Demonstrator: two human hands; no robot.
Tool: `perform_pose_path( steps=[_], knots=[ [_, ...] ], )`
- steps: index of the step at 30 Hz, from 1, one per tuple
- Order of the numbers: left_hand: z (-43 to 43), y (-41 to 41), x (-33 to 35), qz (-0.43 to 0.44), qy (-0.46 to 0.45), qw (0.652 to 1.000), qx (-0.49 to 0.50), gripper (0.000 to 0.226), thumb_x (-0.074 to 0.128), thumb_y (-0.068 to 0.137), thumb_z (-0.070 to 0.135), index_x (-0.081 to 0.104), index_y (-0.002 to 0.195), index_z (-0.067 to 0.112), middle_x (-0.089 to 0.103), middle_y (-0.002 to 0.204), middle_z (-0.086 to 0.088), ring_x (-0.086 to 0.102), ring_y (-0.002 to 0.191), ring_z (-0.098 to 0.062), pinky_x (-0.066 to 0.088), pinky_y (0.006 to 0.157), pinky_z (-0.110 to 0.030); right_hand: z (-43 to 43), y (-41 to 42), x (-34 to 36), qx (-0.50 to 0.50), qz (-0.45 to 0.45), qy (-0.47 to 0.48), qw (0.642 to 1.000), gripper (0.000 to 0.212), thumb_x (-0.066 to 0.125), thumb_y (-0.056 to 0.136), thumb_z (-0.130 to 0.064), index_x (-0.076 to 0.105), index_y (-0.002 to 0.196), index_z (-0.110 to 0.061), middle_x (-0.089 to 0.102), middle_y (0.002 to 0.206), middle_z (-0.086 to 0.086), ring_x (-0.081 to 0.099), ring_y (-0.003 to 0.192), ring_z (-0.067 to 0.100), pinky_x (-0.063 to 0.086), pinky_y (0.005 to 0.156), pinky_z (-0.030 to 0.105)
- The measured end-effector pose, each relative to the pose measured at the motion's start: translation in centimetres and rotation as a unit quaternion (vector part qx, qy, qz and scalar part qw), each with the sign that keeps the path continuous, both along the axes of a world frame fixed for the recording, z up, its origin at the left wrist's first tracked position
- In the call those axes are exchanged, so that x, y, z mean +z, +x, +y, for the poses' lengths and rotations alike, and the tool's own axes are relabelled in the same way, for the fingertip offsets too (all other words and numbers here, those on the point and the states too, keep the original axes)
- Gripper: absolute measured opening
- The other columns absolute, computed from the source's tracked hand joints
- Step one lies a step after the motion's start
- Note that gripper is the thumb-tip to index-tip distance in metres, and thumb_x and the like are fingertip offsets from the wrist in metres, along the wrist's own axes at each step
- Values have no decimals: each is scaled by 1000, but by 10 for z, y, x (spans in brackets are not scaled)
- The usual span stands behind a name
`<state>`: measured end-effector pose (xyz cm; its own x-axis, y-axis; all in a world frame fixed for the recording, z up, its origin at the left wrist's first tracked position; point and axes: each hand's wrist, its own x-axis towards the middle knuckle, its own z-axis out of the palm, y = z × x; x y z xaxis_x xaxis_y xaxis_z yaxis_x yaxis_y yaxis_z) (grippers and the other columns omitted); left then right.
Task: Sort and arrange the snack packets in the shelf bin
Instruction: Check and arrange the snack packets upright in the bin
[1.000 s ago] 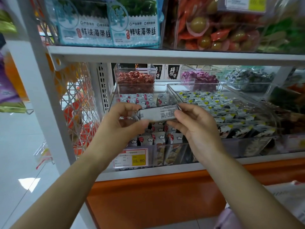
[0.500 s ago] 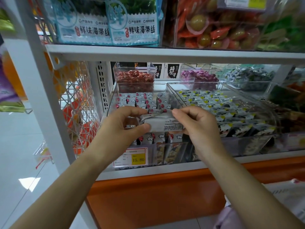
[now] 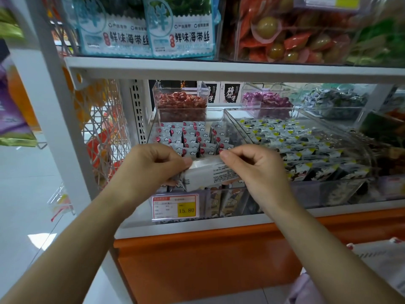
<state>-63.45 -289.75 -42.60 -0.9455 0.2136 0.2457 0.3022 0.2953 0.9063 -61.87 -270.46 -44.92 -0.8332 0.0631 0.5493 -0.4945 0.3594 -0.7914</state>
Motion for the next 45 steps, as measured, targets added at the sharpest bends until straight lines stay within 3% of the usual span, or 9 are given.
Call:
perform_pose_path(
  steps=[4,8,11,16,26,33,37,40,45],
  knots=[
    [-1,3,2,21,-6,1000,1,18,66,79,20,72,71,5,69,66,-2,63,54,-1,45,49,-6,-1,0,0,-7,-2,-3,1000,13,64,86,-19,72,75,-17,69,68,-2,62,64,7,48,57,20],
    [0,3,-2,9,-25,999,-21,35,62,62,50,69,81,21,71,78,-1,69,70,-13,55,61,-18,-2,-2,-3,-34,7,-18,999,21,63,87,-22,71,76,-6,65,68,15,59,65,26,48,60,37],
    [0,2,-4,16,-74,997,-22,40,65,54,54,62,90,36,65,90,6,66,79,-12,54,71,-22,3,-4,-2,-18,-26,-32,999,22,62,88,-22,71,76,-5,65,71,20,63,69,34,54,63,49],
    [-1,0,-3,35,-68,997,-12,23,63,64,46,61,87,45,66,87,6,64,73,-5,54,65,-18,17,-7,7,101,-147,-132,975,12,63,79,-17,72,72,-12,73,70,5,71,66,22,56,49,26],
    [3,-5,-10,30,-51,998,-11,20,61,84,27,63,103,34,70,88,0,66,75,-9,57,66,-24,22,-10,7,145,-209,-201,946,16,63,69,-21,72,62,-9,73,71,9,70,64,23,55,46,25],
    [9,-6,-13,33,-14,996,84,13,56,90,30,67,87,23,71,77,0,68,72,-19,58,65,-40,5,-10,-4,169,-148,-166,960,40,69,68,-34,63,107,-28,69,110,3,69,93,19,57,81,30],
    [15,-9,-9,55,-9,995,87,18,50,94,28,64,84,23,68,79,-4,66,70,-17,58,61,-31,-6,-12,-2,112,-93,-79,986,41,67,81,-20,57,119,-30,56,129,5,69,92,18,57,77,24],
    [13,-20,-7,148,-131,972,128,35,39,95,40,62,106,16,67,92,-9,62,85,-27,50,64,-39,-9,-24,8,81,-73,-121,987,33,64,85,-13,58,117,-13,59,112,6,70,83,13,59,65,25],
    [-6,-48,-9,209,-413,872,162,61,30,94,51,31,144,17,31,151,-6,19,141,-21,15,113,-39,-15,-71,27,-13,-65,-84,994,20,64,87,-17,53,100,-7,57,88,2,64,57,14,58,63,43]
  ],
)
